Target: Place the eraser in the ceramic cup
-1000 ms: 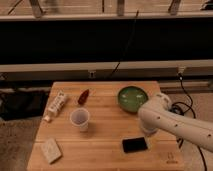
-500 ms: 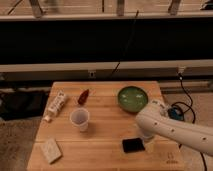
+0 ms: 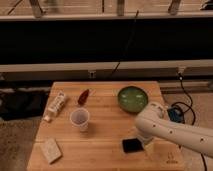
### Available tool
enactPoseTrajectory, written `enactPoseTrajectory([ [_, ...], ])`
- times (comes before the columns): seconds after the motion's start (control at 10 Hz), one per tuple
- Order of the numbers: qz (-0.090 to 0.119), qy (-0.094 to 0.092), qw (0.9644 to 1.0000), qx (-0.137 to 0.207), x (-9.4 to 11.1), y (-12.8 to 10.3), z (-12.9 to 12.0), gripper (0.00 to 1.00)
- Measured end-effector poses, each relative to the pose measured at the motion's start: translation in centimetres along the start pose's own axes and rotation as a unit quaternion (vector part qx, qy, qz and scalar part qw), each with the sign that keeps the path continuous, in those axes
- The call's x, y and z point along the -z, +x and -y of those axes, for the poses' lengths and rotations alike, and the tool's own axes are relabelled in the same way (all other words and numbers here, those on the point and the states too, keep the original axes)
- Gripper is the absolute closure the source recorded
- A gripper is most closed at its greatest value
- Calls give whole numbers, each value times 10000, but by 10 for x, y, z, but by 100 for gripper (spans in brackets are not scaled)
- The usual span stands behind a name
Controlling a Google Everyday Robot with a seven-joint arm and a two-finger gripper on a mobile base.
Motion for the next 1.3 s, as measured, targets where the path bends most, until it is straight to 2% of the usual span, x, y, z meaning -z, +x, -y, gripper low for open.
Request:
enactPoseTrajectory([
  [0.8,91,-36,9994,337,-15,-20,3,20],
  [1.3,114,-70,9986,514,-20,-22,1,20],
])
